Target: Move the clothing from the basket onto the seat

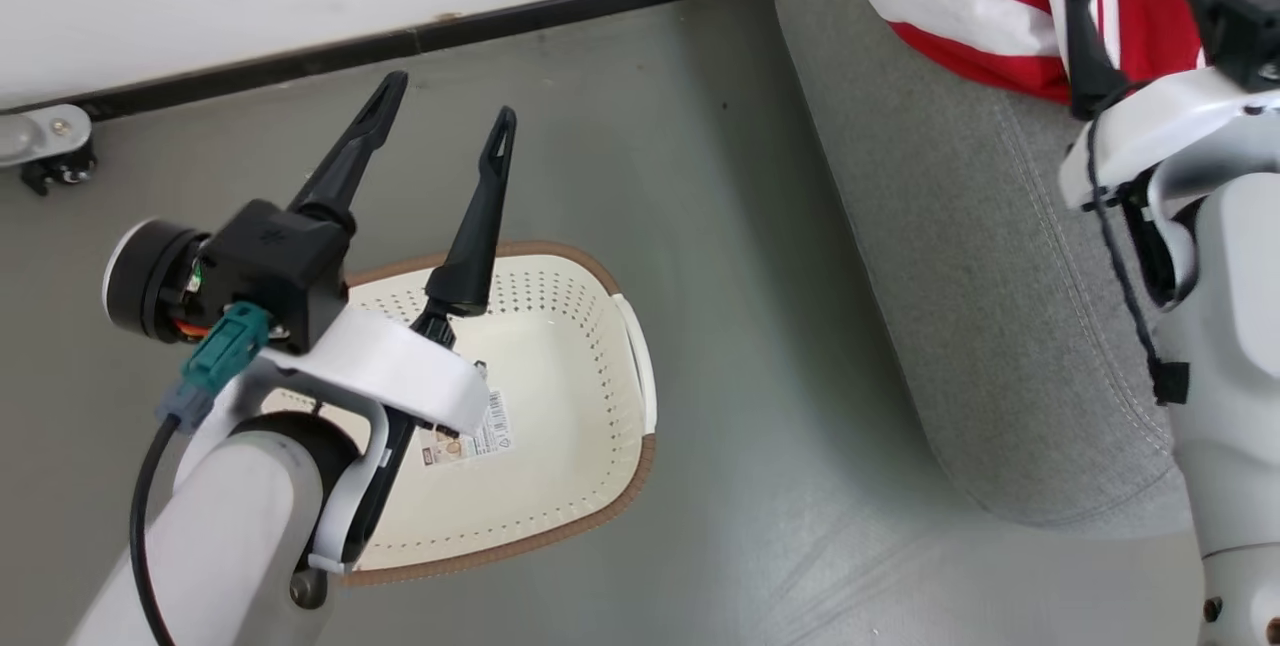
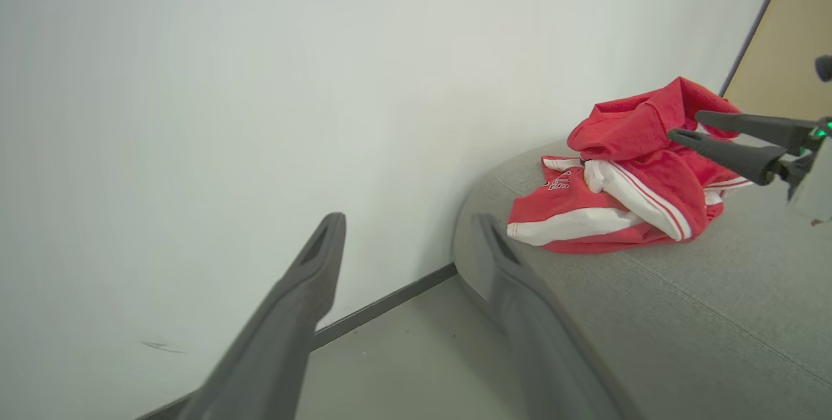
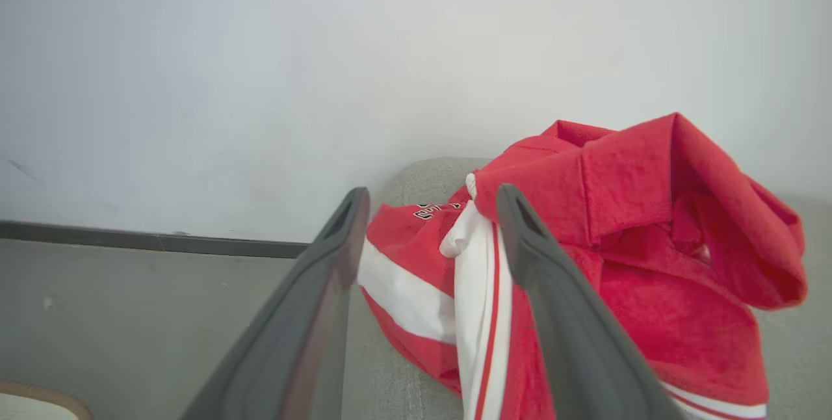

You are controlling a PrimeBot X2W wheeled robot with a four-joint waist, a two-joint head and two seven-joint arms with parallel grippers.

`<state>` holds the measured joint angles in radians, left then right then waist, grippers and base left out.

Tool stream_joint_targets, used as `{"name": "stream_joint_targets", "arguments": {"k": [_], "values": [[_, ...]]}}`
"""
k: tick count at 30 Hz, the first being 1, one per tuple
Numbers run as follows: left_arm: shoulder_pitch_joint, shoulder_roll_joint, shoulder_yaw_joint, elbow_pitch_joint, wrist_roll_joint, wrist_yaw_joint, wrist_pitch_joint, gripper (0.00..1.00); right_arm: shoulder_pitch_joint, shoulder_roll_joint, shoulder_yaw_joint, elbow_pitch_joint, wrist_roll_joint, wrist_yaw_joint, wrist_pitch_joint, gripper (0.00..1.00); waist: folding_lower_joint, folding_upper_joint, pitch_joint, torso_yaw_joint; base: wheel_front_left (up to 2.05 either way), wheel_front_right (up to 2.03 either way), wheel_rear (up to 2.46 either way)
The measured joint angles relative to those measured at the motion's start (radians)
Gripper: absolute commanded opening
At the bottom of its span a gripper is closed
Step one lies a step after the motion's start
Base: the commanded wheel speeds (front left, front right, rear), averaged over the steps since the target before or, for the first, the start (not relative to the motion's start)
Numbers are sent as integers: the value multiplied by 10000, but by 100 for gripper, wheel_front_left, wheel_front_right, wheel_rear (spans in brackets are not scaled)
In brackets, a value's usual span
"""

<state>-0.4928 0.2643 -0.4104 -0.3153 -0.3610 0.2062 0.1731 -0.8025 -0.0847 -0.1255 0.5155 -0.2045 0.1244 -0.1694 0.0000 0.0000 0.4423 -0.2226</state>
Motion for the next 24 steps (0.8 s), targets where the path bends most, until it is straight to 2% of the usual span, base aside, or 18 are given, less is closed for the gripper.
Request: {"name": "stream_joint_targets", "arguments": {"k": [13, 24], "values": [[1000, -190, 629, 416, -454, 464, -700, 100, 490, 71, 1708, -190, 219, 2, -606, 100, 0, 0, -679, 747, 0, 0, 0], [1905, -378, 978, 775, -968, 477, -1534, 100, 1285, 75, 2545, -562, 729, 0, -825, 100, 0, 0, -1416, 1483, 0, 0, 0]]}}
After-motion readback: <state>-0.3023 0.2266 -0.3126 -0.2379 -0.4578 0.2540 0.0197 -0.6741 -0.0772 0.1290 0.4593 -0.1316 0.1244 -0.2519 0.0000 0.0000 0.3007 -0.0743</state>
